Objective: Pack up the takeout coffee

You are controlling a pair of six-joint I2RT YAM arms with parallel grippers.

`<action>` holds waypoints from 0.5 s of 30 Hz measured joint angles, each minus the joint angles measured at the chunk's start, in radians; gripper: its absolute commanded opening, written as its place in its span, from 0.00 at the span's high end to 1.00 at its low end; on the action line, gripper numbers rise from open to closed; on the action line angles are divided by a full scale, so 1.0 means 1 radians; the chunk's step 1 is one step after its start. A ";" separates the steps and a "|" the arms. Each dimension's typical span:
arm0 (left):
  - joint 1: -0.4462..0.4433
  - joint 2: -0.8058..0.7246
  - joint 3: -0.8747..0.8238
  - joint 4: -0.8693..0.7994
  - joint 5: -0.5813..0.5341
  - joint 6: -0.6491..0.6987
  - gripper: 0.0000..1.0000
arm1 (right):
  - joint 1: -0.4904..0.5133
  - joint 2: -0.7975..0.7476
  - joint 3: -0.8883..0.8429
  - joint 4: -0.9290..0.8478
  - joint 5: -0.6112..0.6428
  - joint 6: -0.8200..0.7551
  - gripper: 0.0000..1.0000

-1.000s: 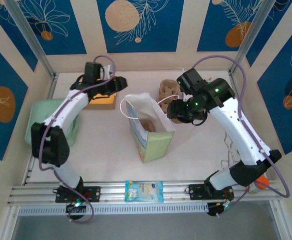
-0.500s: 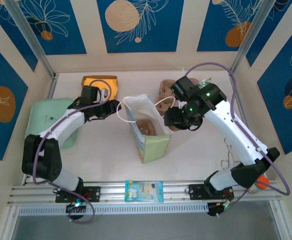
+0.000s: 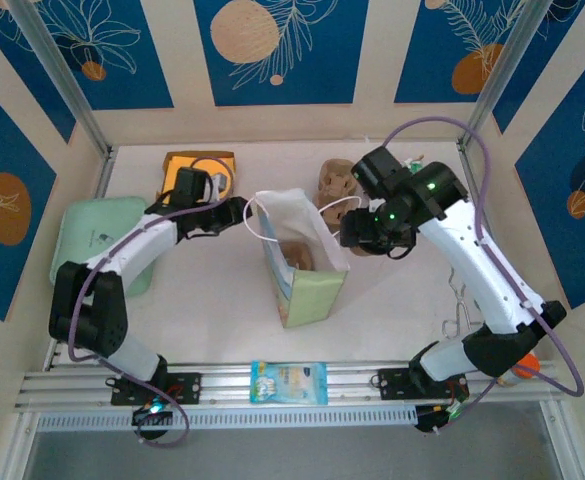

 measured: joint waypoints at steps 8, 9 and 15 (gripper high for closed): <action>0.063 -0.063 0.205 -0.132 -0.019 0.089 0.38 | -0.006 0.017 0.250 -0.049 0.040 -0.047 0.37; 0.063 -0.063 0.242 -0.153 -0.019 0.105 0.36 | 0.000 0.028 0.285 -0.051 0.039 -0.054 0.37; 0.042 -0.021 0.530 -0.301 -0.019 0.235 0.31 | 0.080 0.108 0.459 -0.050 -0.010 -0.102 0.37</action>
